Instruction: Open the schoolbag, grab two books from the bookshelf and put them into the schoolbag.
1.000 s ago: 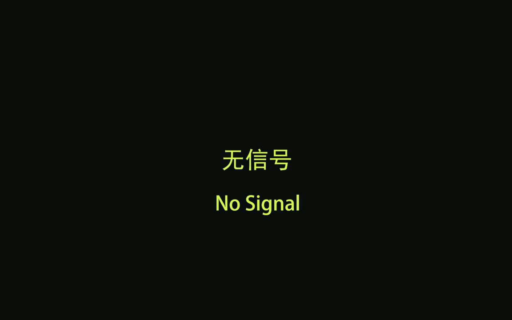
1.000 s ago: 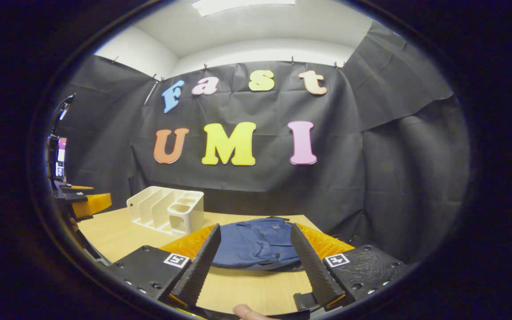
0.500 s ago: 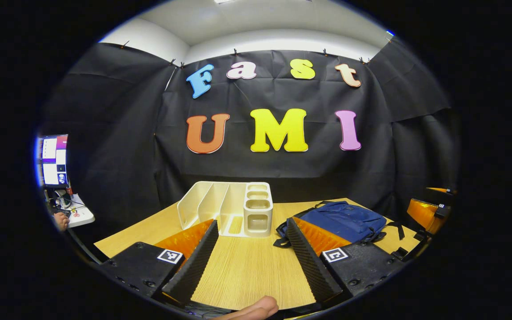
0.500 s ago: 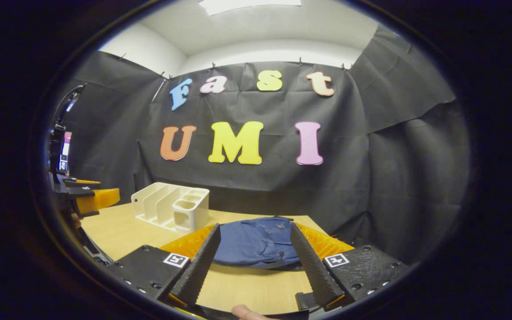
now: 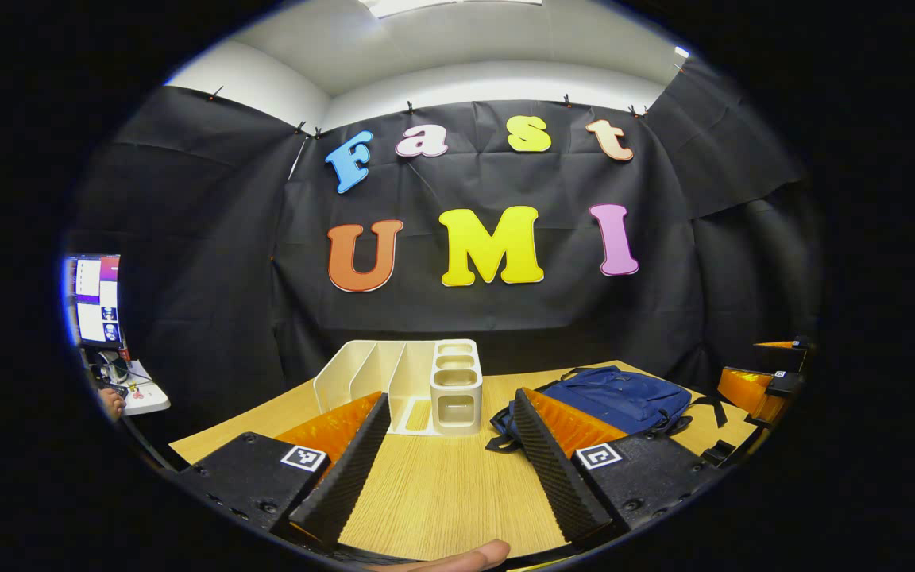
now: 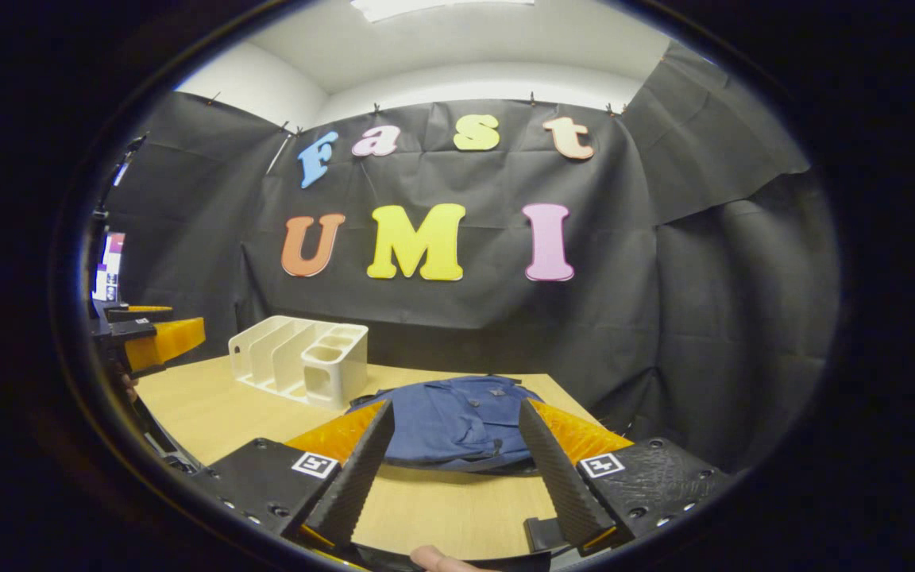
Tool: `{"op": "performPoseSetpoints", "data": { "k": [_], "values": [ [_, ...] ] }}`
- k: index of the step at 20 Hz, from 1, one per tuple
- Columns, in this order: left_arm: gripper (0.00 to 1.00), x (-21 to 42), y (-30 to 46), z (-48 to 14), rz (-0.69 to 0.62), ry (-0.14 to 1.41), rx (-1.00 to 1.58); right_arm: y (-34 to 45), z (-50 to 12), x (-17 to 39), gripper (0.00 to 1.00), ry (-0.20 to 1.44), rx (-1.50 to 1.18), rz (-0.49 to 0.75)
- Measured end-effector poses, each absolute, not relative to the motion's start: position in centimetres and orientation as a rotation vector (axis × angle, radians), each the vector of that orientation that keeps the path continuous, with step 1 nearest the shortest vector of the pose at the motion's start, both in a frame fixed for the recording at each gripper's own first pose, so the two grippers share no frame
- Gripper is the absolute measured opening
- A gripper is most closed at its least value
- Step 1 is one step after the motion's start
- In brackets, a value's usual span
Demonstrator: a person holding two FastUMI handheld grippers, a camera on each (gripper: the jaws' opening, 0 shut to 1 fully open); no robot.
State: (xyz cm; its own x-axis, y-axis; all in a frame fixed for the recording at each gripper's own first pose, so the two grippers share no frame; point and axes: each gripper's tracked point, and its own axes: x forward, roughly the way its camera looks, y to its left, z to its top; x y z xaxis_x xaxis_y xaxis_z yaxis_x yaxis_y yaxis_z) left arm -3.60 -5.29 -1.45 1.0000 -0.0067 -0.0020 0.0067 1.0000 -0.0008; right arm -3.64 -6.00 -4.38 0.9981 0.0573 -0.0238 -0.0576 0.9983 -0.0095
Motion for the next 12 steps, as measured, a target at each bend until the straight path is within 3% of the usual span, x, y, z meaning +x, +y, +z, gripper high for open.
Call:
{"op": "performPoseSetpoints", "data": {
  "k": [12],
  "values": [
    [0.98, -2.93, -5.26, -2.07, 0.005, 0.002, -0.017, -6.53, -4.73, -3.32, 0.94, 0.005, -0.017, 0.072]
  ]
}}
